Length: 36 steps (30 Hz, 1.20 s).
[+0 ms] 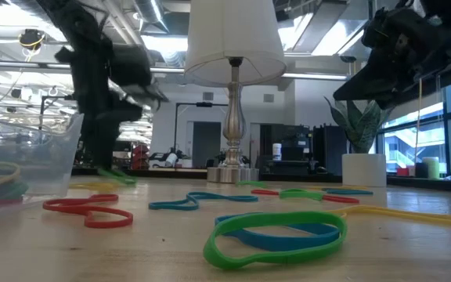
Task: Pick and place rubber bands into bin
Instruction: Put the green rubber band into the transparent bin
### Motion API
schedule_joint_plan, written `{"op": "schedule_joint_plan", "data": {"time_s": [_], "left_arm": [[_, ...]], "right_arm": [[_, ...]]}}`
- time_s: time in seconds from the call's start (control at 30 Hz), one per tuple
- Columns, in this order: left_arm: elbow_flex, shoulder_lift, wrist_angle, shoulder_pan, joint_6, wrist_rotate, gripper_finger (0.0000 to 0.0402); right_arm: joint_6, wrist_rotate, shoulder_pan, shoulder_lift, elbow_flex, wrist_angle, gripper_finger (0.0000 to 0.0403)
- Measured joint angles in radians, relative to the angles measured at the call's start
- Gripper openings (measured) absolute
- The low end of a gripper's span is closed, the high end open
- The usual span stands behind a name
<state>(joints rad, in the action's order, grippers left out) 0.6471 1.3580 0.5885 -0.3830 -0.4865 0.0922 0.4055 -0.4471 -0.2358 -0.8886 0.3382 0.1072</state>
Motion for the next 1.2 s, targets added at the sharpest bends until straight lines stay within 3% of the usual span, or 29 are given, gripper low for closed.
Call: {"op": "schedule_joint_plan", "data": {"time_s": [0.37, 0.57, 0.7, 0.87, 1.03, 1.2], "left_arm": [[0.151, -0.195, 0.135, 0.019, 0.268, 0.010, 0.0002], [0.344, -0.199, 0.345, 0.175, 0.301, 0.085, 0.0002], [0.503, -0.128, 0.494, 0.337, 0.182, 0.181, 0.0002], [0.678, 0.018, 0.653, 0.533, -0.054, 0.224, 0.0002], [0.780, 0.156, 0.750, 0.657, -0.351, 0.152, 0.0002], [0.790, 0.247, 0.751, 0.778, -0.480, 0.041, 0.0002]], "right_arm": [[0.037, -0.026, 0.000, 0.000, 0.000, 0.001, 0.0010], [0.038, -0.025, 0.000, 0.000, 0.000, -0.013, 0.0010], [0.004, -0.025, 0.000, 0.000, 0.000, -0.030, 0.0010], [-0.007, -0.006, 0.000, 0.000, 0.000, -0.036, 0.0010], [-0.069, 0.067, -0.001, 0.000, 0.000, -0.039, 0.0010], [-0.123, 0.091, -0.001, 0.000, 0.000, -0.041, 0.0010]]}}
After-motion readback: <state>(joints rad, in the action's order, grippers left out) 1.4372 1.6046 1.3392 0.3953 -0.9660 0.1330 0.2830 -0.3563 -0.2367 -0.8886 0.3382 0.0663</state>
